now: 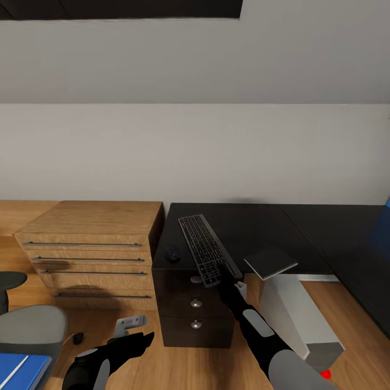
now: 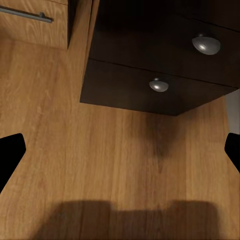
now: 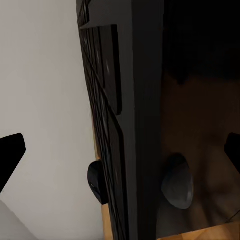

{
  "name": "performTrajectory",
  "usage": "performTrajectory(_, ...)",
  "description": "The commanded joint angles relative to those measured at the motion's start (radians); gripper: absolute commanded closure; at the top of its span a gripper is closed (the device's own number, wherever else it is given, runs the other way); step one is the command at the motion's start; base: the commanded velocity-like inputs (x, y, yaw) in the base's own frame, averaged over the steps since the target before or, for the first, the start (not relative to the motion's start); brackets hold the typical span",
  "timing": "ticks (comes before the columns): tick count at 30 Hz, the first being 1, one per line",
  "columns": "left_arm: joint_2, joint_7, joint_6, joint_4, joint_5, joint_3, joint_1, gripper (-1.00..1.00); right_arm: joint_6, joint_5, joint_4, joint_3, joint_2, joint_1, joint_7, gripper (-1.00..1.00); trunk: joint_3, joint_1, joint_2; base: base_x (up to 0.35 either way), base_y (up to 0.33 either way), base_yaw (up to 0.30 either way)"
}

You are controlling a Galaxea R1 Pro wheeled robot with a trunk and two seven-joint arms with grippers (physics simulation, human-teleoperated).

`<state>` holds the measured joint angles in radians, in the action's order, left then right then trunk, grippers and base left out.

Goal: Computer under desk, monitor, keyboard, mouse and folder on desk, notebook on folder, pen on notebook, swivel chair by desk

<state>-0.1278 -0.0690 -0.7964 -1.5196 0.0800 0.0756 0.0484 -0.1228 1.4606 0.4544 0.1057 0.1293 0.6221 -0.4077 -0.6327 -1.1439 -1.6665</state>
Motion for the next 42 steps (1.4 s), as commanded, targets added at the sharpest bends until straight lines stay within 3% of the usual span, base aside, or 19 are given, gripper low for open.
performTrajectory(1,-0.001,-0.001,-0.006,-0.001,0.007,0.003,0.001,-1.00,-0.003,0.010,-0.001,0.003,0.000,0.001,-0.003,1.00,-0.001,0.000,0.000,0.002,0.002,0.000)
performTrajectory(11,-0.001,-0.003,-0.006,-0.001,0.007,0.003,0.001,-1.00,-0.002,0.009,0.000,0.003,0.000,0.001,-0.003,1.00,-0.001,0.000,0.000,0.000,0.000,0.000)
performTrajectory(22,-0.001,0.001,-0.006,-0.001,0.004,0.003,0.001,-1.00,0.005,0.007,0.002,0.002,0.000,0.001,-0.010,1.00,0.034,0.042,0.077,-0.004,0.000,0.000)
performTrajectory(29,-0.001,0.002,-0.006,-0.001,0.004,0.003,0.001,-1.00,0.007,0.006,0.004,0.002,0.000,0.001,-0.013,1.00,0.055,0.069,0.126,-0.262,0.000,0.000)
performTrajectory(32,-0.001,0.003,-0.006,0.001,0.003,0.003,0.001,-1.00,0.009,0.006,0.008,0.002,0.000,0.001,-0.049,1.00,0.065,0.081,0.147,-0.334,0.000,0.000)
performTrajectory(42,-0.001,0.006,-0.004,0.000,0.001,0.003,0.001,-1.00,0.010,0.003,0.187,0.003,-0.001,-0.031,-0.080,1.00,0.096,0.119,0.217,-0.335,-0.112,0.000)
